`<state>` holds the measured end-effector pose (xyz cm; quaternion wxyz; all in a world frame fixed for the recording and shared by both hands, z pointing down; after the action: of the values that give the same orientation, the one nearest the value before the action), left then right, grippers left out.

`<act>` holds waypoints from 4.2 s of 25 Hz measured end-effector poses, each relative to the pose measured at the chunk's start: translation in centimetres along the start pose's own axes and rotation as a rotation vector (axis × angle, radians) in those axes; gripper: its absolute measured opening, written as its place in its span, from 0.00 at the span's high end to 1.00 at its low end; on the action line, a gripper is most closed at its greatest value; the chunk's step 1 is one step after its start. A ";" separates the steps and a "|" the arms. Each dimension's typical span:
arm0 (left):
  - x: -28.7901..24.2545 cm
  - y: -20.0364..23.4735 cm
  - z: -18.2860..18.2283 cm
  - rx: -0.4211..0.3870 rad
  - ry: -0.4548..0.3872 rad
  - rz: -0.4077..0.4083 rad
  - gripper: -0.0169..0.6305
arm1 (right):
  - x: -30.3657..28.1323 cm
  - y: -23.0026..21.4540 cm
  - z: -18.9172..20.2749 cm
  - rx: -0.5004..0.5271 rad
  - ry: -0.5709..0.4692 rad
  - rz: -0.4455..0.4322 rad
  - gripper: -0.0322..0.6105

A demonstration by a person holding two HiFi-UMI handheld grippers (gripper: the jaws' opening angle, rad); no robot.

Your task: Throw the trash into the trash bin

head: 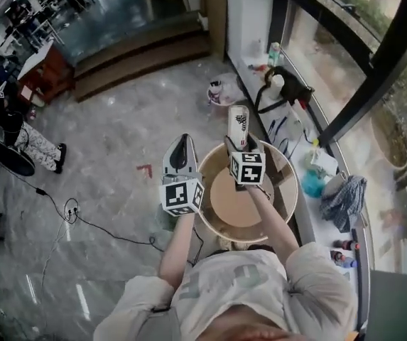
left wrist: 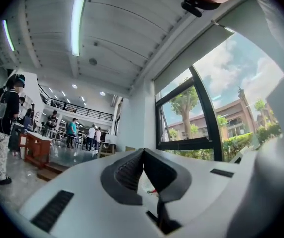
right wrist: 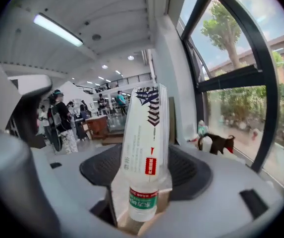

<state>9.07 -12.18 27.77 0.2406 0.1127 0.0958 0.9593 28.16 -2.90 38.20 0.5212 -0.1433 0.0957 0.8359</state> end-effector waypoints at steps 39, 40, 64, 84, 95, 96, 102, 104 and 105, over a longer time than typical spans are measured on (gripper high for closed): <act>13.0 6.3 -8.7 -0.091 -0.296 -0.451 0.95 | 4.4 17.8 -13.6 0.173 -0.349 -0.613 0.49; 13.9 6.9 -8.6 -0.090 -0.304 -0.475 0.95 | 4.0 18.7 -13.3 0.181 -0.339 -0.628 0.49; 36.6 22.0 22.2 0.057 -0.086 -1.074 0.95 | -11.9 40.1 26.5 0.440 0.105 -1.021 0.49; 39.4 21.4 32.1 0.188 -0.018 -1.146 0.95 | -12.3 39.7 44.3 0.474 0.557 -0.931 0.49; 38.9 21.0 30.8 0.179 -0.026 -1.137 0.95 | -11.4 40.7 42.5 0.579 0.497 -0.954 0.47; 38.8 20.9 30.4 0.178 -0.030 -1.135 0.95 | -11.2 40.7 41.9 0.578 0.492 -0.957 0.47; 37.3 20.9 26.4 0.152 -0.057 -1.103 0.95 | -10.8 41.3 36.0 0.532 0.434 -0.959 0.47; 36.4 20.7 24.0 0.134 -0.068 -1.080 0.95 | -10.3 41.5 32.6 0.506 0.395 -0.954 0.47; 35.8 20.5 22.6 0.128 -0.075 -1.066 0.95 | -10.0 41.5 30.6 0.497 0.370 -0.951 0.47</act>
<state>-24.77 -9.70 60.39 0.6902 0.0969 0.1892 0.6917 -9.25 -20.02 70.84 0.8328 -0.1876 0.3041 0.4227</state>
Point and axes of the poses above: the fingertips, and each gripper's own axes: x backward along the fingers, y to its left, z out of its underside, the point moved 8 cm from there along x, backward along the fingers, and after that the axes turned 11 degrees about x, right-handed, at the moved point
